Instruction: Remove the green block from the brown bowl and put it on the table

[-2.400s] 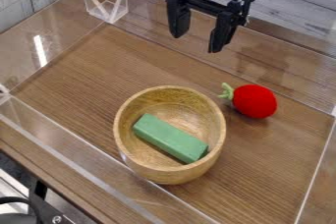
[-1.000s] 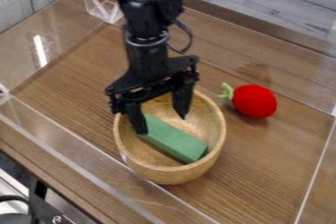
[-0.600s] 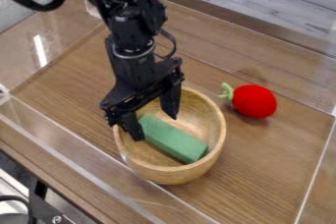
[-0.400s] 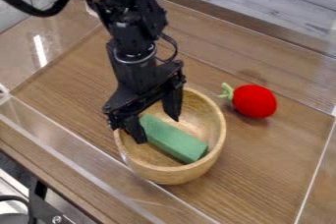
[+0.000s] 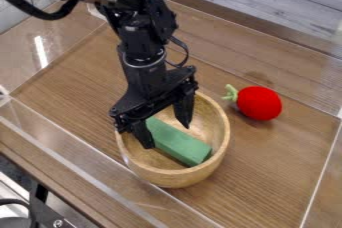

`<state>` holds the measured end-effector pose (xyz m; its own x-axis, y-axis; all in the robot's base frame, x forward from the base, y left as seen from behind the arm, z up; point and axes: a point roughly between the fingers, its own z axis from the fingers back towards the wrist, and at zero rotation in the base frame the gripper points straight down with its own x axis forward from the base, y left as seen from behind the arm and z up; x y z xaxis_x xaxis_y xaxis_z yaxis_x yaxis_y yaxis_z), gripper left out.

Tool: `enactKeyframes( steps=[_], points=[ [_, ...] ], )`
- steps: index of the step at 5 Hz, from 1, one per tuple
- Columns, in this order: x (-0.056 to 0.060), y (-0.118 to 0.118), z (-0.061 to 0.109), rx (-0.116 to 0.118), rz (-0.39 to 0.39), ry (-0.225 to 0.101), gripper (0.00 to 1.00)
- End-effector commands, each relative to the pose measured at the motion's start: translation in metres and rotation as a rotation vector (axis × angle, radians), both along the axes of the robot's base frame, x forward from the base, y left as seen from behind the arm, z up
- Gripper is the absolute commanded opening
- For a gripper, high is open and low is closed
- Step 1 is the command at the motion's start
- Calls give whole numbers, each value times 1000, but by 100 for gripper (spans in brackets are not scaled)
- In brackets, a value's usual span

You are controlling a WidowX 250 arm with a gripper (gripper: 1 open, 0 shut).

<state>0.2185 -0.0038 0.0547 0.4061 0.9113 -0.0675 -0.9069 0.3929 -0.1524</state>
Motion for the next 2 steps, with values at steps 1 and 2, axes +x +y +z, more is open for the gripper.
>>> enactKeyframes(
  steps=[1,2],
  points=[
    [11,-5,7,3,-53,-47,100],
    [12,1,6,11,-50,-52,100]
  ],
)
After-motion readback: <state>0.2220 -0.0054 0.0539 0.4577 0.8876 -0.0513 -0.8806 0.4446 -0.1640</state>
